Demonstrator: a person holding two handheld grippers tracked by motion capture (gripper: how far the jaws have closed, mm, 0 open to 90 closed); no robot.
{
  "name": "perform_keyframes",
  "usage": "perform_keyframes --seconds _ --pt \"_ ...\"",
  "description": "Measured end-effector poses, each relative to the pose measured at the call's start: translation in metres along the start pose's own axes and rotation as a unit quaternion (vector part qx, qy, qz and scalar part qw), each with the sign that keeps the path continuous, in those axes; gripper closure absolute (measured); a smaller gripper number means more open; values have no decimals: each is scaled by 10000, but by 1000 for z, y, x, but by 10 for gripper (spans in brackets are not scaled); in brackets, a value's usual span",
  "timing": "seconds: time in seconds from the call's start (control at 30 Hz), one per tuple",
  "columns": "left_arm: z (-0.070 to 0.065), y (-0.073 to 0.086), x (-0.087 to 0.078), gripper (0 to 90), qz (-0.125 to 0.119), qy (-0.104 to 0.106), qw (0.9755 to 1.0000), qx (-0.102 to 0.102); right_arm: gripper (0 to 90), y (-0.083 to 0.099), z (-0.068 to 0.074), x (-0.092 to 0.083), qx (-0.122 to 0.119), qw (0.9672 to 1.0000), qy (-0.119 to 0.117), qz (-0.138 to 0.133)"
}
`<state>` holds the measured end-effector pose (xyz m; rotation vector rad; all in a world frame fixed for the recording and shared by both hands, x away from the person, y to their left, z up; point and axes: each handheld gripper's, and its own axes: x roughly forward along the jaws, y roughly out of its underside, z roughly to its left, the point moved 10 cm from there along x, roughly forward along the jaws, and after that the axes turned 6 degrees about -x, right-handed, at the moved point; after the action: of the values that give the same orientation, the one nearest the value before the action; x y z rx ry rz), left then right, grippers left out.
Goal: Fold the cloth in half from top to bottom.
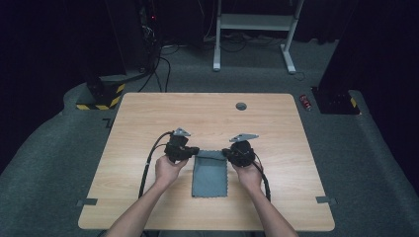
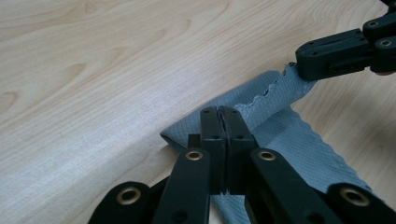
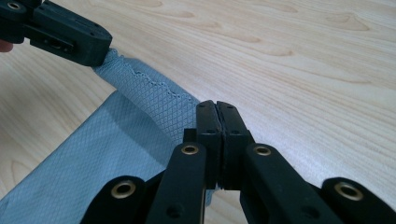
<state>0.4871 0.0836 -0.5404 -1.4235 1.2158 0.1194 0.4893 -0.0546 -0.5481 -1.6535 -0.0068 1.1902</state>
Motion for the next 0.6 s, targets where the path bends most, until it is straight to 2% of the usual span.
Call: perform_keyframes --seconds 0.17,0.6 --pt "-3 7 -3 890 5 18 9999 111 888 5 5 -4 -38 10000 -54 -23" --pt "-9 15 -11 891 -108 124 9999 8 888 9 13 -11 -164 9997 -181 -80"
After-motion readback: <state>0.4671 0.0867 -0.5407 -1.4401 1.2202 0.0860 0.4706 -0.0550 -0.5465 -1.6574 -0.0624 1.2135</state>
